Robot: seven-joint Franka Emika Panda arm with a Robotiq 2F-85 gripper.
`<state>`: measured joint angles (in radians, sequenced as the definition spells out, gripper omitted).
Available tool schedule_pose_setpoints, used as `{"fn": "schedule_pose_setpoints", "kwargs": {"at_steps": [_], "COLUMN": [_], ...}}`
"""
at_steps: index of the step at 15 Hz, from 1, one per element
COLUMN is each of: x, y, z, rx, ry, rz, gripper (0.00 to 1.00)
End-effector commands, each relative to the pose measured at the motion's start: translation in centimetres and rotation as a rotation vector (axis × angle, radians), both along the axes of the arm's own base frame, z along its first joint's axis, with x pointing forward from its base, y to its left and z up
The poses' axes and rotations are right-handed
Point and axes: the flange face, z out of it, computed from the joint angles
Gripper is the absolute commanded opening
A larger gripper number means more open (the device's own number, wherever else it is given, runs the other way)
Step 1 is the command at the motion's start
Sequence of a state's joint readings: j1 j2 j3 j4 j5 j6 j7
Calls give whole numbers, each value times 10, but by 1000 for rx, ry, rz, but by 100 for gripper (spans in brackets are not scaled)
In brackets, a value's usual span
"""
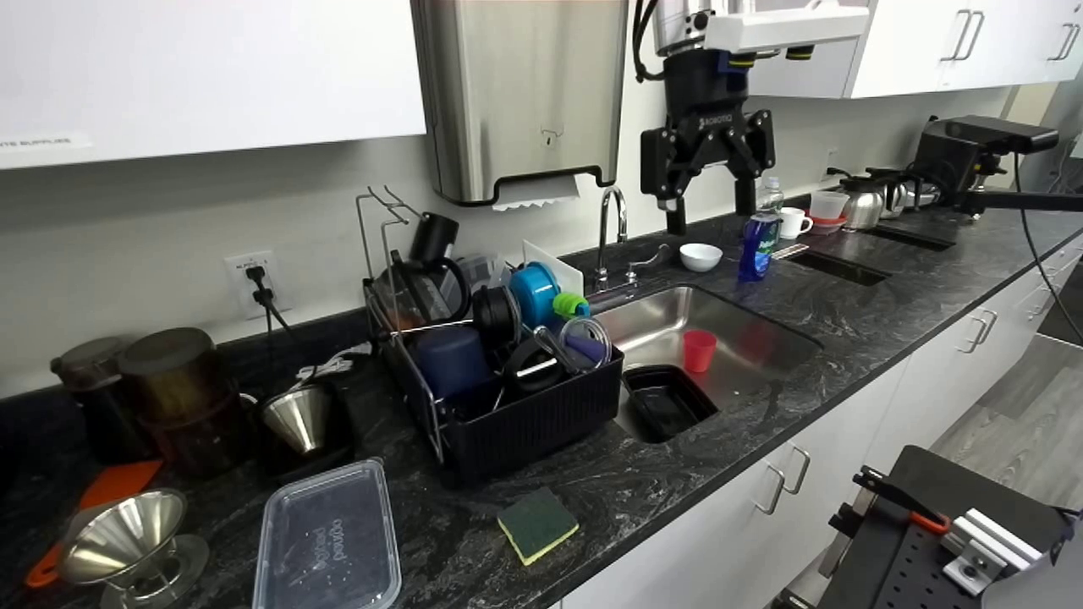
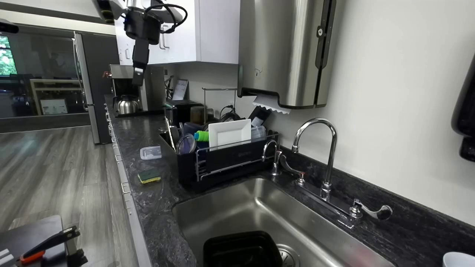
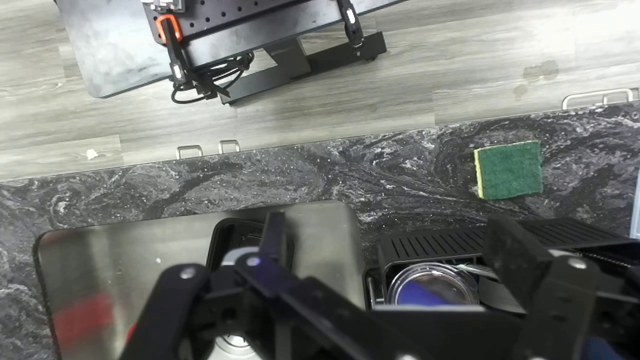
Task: Put the light blue pot in the sink
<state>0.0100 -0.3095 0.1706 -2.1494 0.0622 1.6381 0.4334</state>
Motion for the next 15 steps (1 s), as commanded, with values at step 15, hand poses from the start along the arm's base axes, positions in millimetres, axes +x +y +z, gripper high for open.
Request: {"fn": "schedule_pose_setpoints", "kwargs": {"at_steps": [15], "x": [7], "y": [24], "z": [-90], "rx": [64], "ry": [-130], "rz": [1], "gripper": [100]}}
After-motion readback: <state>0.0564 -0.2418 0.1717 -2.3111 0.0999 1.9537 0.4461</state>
